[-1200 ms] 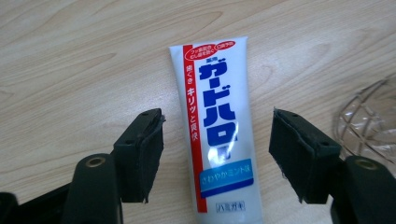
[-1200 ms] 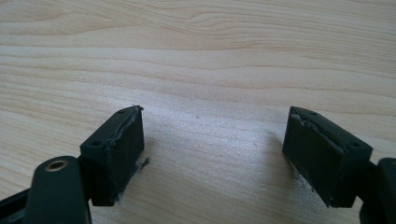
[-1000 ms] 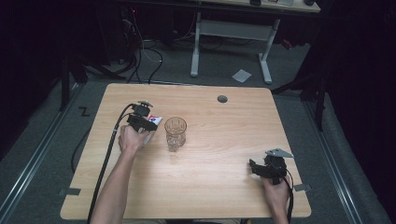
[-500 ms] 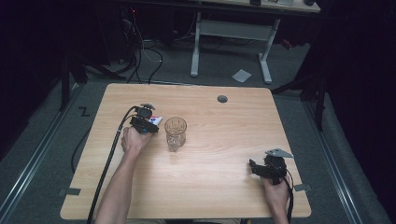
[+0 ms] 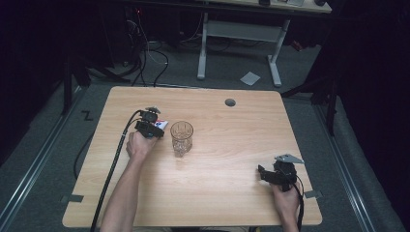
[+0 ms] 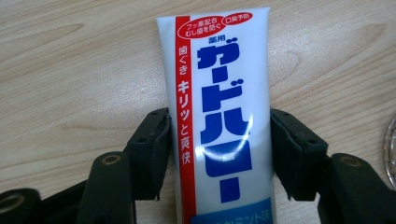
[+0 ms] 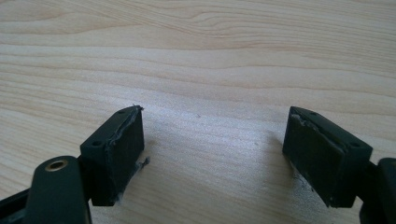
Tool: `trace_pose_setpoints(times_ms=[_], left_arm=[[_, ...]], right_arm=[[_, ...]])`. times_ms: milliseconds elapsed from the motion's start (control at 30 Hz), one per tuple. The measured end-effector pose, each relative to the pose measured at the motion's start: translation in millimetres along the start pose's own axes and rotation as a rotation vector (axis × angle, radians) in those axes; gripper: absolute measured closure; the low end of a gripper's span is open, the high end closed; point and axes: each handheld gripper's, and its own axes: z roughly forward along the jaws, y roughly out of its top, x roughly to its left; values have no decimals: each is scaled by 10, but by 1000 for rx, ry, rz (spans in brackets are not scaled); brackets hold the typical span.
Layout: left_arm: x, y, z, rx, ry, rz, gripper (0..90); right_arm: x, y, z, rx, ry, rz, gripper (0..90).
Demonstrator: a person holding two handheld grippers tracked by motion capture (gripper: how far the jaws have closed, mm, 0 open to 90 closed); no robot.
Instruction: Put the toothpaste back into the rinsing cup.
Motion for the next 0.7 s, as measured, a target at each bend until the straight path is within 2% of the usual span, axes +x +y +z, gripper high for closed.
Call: trace_pose_setpoints(times_ms=[200, 467, 700], left_arm=[[23, 1, -4, 7, -22, -13, 461], [58, 6, -46, 4, -49, -17, 581], [69, 2, -81, 5, -58, -16, 625]], right_arm=[[0, 0, 0, 0, 0, -1, 202], [2, -2, -2, 1, 1, -1, 202], [2, -2, -3, 1, 1, -1, 202]])
